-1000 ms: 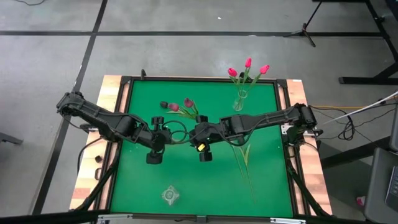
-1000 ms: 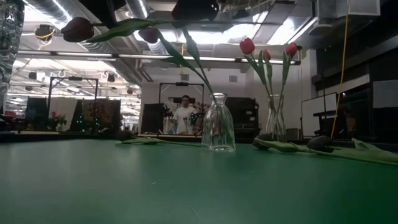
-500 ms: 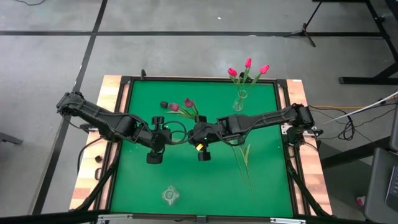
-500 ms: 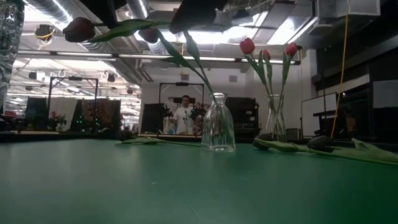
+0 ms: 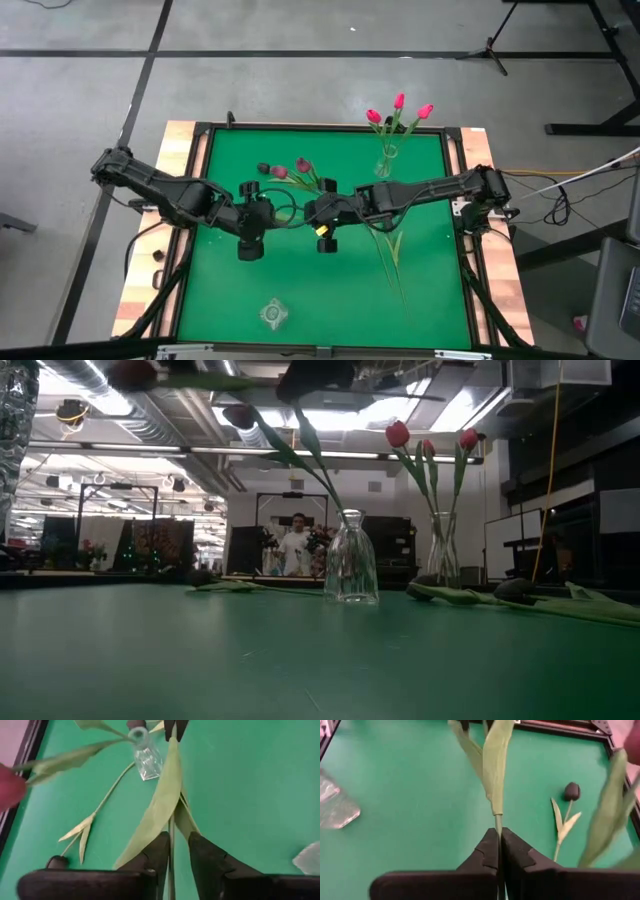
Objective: Sort flowers into vase by color
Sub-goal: Put the dark red tulip into the center transparent vase
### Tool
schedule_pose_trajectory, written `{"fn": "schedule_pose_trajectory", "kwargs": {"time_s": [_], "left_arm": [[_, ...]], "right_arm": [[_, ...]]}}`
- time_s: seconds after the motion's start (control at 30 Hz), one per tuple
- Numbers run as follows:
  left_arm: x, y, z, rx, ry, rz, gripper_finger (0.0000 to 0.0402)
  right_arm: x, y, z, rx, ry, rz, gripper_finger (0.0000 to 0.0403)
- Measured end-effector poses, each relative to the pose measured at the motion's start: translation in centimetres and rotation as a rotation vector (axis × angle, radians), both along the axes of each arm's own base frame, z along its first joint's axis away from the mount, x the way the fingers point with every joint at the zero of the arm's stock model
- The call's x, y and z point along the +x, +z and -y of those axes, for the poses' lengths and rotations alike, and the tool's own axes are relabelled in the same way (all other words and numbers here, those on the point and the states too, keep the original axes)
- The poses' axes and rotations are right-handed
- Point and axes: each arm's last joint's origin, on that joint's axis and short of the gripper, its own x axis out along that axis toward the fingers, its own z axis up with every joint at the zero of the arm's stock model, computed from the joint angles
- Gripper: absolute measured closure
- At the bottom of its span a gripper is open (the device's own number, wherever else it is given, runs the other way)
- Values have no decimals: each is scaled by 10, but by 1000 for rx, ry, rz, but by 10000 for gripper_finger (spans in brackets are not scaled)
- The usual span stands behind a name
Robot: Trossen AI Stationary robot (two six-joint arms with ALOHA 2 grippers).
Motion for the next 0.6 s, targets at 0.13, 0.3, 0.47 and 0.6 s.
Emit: {"fn": "schedule_pose_trajectory", "kwargs": {"time_s": [0.13, 0.3, 0.47, 0.6], "left_arm": [[-9, 28, 4, 21, 21, 37, 299], [-28, 63, 6, 10, 54, 62, 277], [-47, 91, 17, 72, 57, 238, 273], [-69, 100, 35, 225, 70, 446, 273]], "right_arm": [[-11, 10, 3, -23, -19, -9, 401], [-29, 29, 8, -70, -76, -3, 401], [-48, 63, 9, -42, -93, 146, 402], [-69, 100, 3, -92, -107, 331, 402]]}}
